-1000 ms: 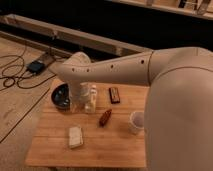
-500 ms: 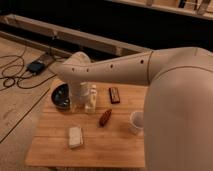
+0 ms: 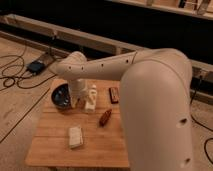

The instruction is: Push the ceramic bowl across the table

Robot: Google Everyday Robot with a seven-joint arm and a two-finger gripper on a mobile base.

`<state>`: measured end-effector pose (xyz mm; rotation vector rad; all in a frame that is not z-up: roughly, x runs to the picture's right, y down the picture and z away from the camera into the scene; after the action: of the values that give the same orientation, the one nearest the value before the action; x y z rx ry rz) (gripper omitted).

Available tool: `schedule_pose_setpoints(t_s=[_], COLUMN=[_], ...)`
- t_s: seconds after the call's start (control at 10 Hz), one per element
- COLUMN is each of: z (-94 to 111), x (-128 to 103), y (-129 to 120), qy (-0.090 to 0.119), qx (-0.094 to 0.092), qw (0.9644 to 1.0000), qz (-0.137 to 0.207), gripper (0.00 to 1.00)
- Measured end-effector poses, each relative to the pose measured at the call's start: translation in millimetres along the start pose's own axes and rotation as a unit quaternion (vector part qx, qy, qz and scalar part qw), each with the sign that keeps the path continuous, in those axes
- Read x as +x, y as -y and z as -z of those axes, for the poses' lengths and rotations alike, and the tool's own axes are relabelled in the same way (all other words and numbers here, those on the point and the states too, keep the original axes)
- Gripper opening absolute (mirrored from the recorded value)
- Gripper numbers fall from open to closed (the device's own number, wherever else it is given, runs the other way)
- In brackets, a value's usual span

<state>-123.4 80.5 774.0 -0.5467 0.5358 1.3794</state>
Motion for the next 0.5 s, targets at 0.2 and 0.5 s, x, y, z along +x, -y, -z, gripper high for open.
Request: schedule_pose_setpoints(t_s=[0.2,0.5], z=[-14,-32], x=[-26,-66], y=[-14,-32], qy=[0.006,0.021], qx=[0.003,0.002], qw=[0.9999,0.9995], qz=[0.01,0.022], gripper=[0.65,0.65])
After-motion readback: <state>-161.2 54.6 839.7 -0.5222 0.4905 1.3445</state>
